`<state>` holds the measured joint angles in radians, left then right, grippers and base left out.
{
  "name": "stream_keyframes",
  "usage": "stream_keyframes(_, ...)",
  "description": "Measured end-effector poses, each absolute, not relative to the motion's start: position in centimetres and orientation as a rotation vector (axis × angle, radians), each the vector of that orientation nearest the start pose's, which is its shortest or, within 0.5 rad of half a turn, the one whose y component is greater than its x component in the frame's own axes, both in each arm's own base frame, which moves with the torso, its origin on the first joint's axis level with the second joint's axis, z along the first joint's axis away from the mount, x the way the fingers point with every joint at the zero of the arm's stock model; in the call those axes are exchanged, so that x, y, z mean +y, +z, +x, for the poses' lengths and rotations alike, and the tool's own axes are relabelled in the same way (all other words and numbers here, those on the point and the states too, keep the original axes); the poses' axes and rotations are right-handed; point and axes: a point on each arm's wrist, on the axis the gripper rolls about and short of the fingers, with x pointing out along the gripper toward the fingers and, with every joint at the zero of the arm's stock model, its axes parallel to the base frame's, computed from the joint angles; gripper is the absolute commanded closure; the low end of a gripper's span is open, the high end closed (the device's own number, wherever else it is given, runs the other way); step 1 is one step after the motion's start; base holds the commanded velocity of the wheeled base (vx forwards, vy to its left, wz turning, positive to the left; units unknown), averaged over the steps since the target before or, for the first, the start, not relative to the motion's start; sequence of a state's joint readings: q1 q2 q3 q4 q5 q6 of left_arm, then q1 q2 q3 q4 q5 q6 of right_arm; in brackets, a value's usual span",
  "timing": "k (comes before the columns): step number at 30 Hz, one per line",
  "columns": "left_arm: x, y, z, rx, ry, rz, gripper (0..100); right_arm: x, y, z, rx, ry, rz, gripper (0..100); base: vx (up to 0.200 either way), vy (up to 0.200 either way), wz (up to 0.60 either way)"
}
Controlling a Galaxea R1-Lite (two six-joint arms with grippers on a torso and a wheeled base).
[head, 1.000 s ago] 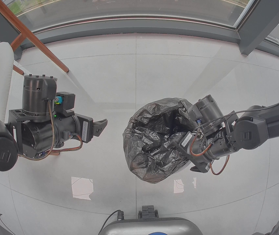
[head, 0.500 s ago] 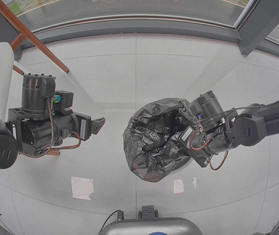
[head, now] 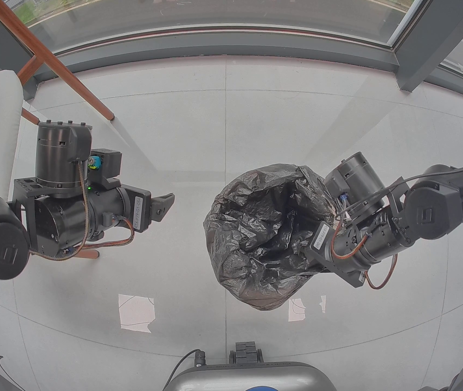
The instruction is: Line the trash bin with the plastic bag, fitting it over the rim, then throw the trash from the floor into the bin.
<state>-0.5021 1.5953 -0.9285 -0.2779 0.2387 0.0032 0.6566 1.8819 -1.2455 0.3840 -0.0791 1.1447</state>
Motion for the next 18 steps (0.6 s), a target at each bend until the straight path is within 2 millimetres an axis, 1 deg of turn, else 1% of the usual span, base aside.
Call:
stream_keyframes(9, -13.3, 21.3, 25.3, 0.364, -0.259, 0.144, 0, 19.5, 15.5, 25.0, 1.141, -0.076, 0.639, 100, 0.0, 0.0, 0.0)
stream_keyframes(17, -13.3, 21.3, 25.3, 0.36, -0.261, 0.143, 0, 19.4, 14.6, 23.8, 1.177, -0.082, 0.6, 100, 0.0, 0.0, 0.0)
stream_keyframes(18, -13.3, 21.4, 25.3, 0.359, -0.26, 0.143, 0, 19.3, 14.4, 23.6, 1.184, -0.084, 0.592, 0, 0.0, 0.0, 0.0)
